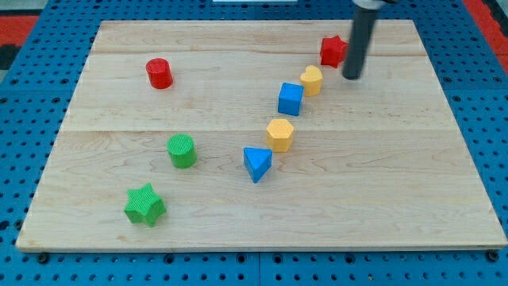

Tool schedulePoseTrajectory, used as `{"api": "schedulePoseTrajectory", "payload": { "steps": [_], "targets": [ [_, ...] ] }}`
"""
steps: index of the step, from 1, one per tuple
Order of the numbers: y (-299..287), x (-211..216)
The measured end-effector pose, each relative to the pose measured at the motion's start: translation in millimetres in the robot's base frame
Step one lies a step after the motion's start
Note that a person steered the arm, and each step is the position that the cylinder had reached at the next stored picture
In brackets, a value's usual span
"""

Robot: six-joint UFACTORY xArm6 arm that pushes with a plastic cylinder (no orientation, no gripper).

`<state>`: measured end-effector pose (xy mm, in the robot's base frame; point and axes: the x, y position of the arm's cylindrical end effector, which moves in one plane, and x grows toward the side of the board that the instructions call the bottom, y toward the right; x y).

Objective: Move the yellow heart diagonally top left to the yellow hexagon

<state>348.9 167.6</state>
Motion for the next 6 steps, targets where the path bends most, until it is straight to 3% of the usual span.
{"api": "schedulePoseTrajectory", "payload": {
  "steps": [1, 3, 4, 5, 6],
  "targets": [
    [-21, 19],
    [-121, -22],
    [-87, -45],
    [-112, -81],
    [-115, -86]
  ]
}}
